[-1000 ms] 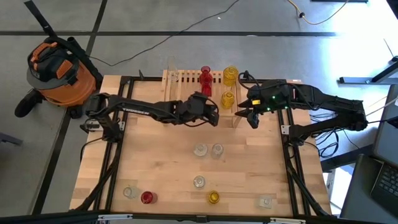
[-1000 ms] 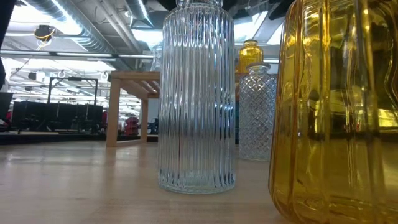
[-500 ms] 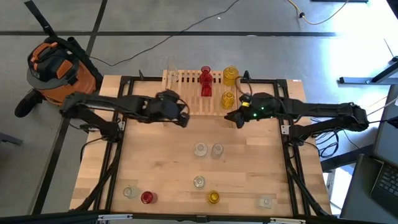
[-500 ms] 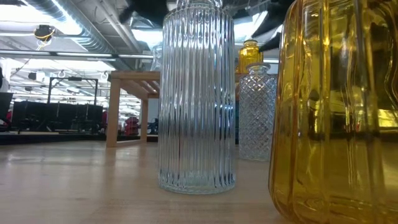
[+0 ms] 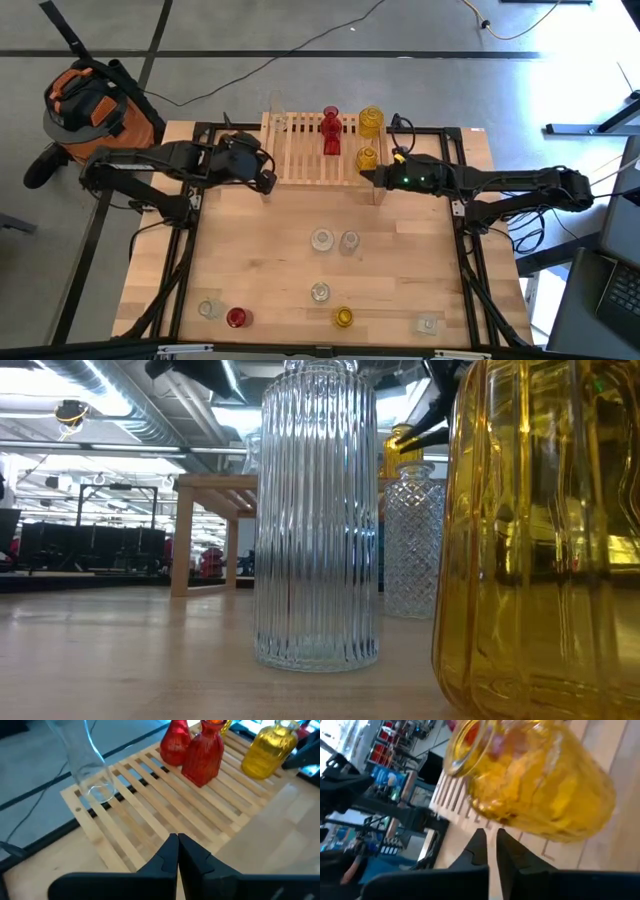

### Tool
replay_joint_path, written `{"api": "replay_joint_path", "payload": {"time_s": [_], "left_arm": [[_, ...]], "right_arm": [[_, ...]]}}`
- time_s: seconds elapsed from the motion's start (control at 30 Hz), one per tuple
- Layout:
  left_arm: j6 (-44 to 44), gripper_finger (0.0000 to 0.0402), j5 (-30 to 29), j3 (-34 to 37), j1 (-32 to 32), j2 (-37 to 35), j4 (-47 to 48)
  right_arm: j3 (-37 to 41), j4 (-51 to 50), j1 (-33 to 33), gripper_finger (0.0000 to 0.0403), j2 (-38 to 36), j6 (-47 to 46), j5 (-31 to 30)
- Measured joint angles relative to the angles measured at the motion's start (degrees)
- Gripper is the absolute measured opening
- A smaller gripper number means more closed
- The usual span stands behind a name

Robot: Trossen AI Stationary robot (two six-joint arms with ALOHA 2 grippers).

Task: Sort vases onto shelf
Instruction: Put the yellow vase on the shelf align with the other yellow vase

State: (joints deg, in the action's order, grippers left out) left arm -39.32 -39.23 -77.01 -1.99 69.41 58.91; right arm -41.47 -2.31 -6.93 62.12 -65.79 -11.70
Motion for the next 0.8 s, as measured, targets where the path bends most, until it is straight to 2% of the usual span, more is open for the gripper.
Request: {"api": "replay_joint_path", "payload": {"time_s": [0.4,0.8], "left_arm": [[5.73,0.0000,2.52,0.00,2.70,0.07,0.41],[6.90,0.0000,2.81,0.00,2.72,0.07,0.33]], "right_arm": [[0.00,0.11,-5.80,0.0001,0.01,2.17,1.81],[0.00,-0.07,-11.86,0.0001,0.01,5.54,6.28]]}}
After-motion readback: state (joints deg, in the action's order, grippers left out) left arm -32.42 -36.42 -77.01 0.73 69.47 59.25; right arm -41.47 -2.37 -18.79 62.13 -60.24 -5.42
